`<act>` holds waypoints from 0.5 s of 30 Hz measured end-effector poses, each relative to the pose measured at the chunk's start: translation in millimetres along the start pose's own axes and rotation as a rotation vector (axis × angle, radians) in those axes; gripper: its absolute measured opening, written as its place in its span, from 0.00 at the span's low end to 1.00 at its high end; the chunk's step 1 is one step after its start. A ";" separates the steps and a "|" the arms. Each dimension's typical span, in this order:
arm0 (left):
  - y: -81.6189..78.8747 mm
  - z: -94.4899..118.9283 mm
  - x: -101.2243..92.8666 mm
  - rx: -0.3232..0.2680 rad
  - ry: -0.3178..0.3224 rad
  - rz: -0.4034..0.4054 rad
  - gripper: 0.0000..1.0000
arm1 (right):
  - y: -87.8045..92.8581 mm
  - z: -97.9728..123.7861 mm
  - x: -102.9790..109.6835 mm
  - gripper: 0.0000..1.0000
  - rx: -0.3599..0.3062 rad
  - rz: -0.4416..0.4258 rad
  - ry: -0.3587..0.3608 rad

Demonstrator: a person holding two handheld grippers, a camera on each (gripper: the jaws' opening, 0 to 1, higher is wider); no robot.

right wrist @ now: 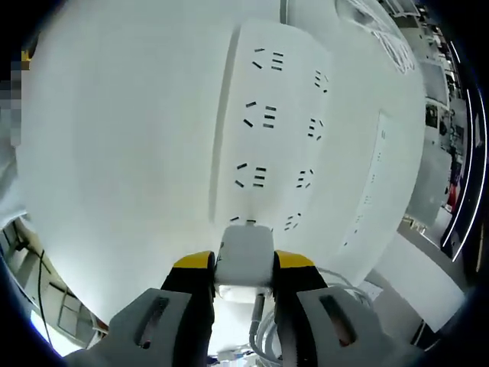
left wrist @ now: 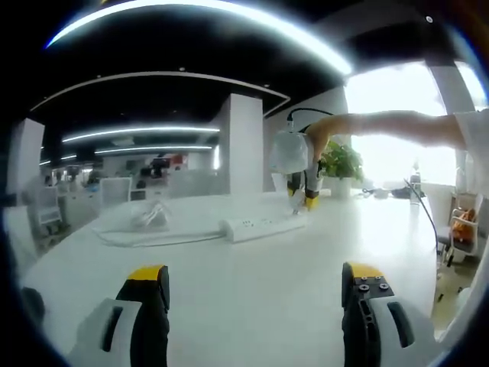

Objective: Straighten the power strip on the desk, plug the charger into it

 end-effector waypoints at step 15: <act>0.1 -5.7 -3.4 0.008 0.004 -0.004 0.96 | -10.7 -1.6 -5.2 0.28 -0.015 -0.048 0.000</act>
Point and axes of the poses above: the point that each gripper's makers call its tool centre point, and the gripper's own axes: z roughly backward along the fingers, x roughly to its left, y roughly out of its underside, the point moved 6 cm from there along z, roughly backward along the fingers, and after that the axes turned 7 degrees about -y, right-handed, at the moved point
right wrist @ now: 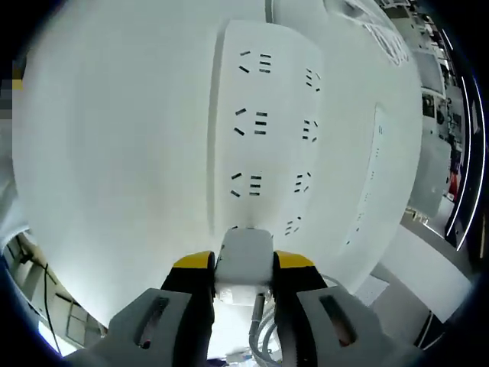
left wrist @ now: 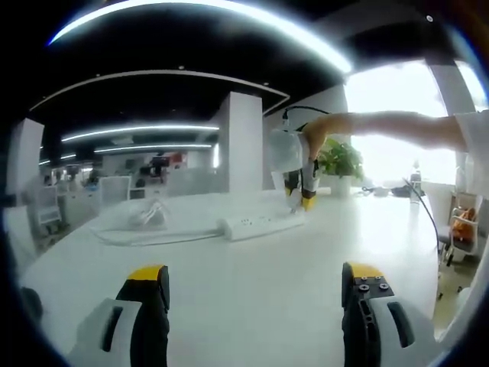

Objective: Straighten the power strip on the desk, plug the charger into it

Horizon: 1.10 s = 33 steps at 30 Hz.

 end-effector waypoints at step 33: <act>0.7 -3.1 -12.7 0.018 0.009 -0.027 0.97 | 4.3 5.5 15.9 0.56 -0.400 0.004 0.091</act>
Point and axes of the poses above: the point that each gripper's makers call its tool centre point, and the gripper's own axes: z roughly backward along the fingers, x roughly to its left, y roughly out of its underside, the point moved 6 cm from there along z, roughly backward along the fingers, and after that the axes turned 7 degrees about -y, right-handed, at the moved point
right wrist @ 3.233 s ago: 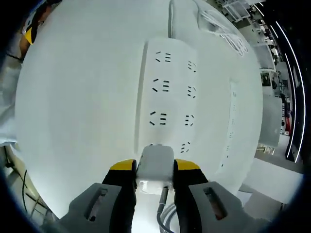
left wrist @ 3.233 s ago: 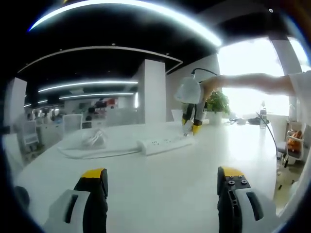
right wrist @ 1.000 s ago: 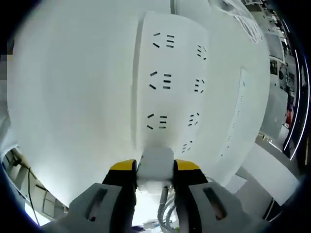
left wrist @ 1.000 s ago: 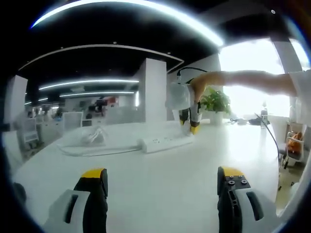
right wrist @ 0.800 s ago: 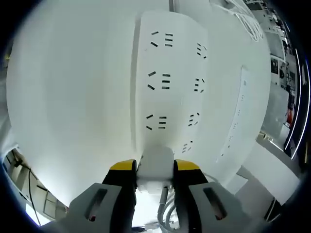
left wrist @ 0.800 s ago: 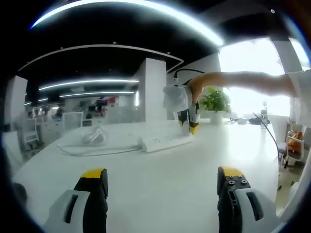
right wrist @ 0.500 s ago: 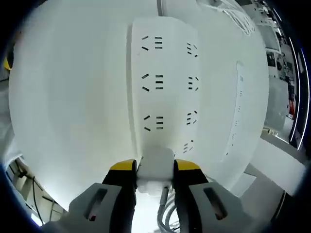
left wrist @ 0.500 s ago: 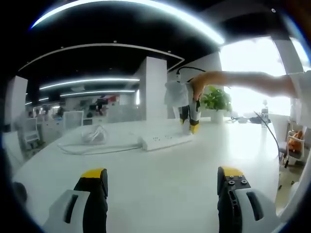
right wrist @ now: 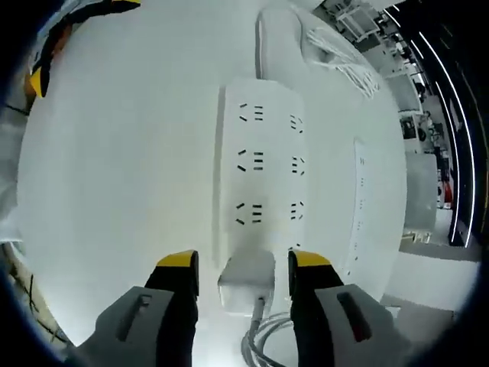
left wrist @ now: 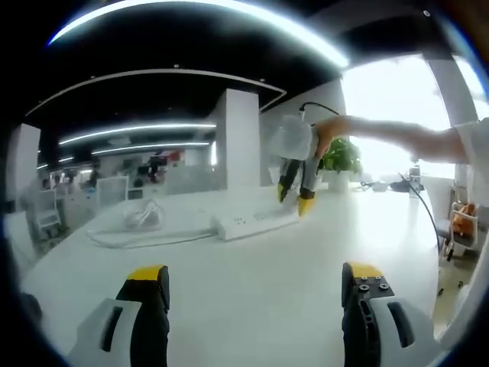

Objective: Straighten the power strip on the desk, plug the charger into it

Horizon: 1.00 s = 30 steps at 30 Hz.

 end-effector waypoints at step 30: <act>-5.3 0.6 0.3 -0.009 0.004 0.000 0.97 | 18.1 11.5 5.6 0.25 0.012 0.038 0.106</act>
Point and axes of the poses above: the point that each gripper's makers call its tool centre point, and the gripper's own axes: z roughly backward along the fingers, x roughly to its left, y roughly out of its underside, the point moved 6 cm from there along z, roughly backward along the fingers, and after that the axes turned 7 degrees about -y, right-handed, at the moved point
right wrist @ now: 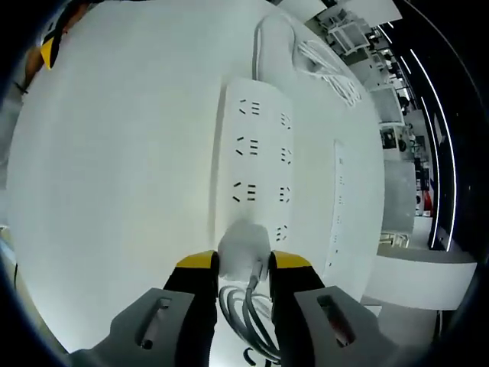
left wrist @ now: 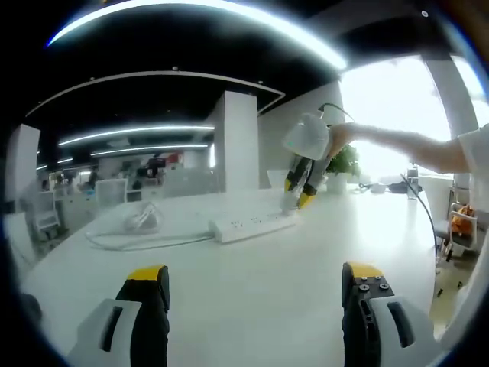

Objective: Straighten the power strip on the desk, plug the charger into it

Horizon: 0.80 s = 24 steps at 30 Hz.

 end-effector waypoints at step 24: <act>-0.4 -9.0 -6.9 0.006 0.027 -0.003 0.97 | -2.8 -1.3 -13.4 0.23 -0.042 -0.025 -0.044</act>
Point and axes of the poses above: the point that each gripper's makers call its tool centre point, and the gripper's own axes: z roughly backward along the fingers, x roughly to its left, y roughly out of its underside, the point moved 6 cm from there along z, roughly backward along the fingers, and after that the axes turned 7 degrees about -y, right-handed, at the moved point
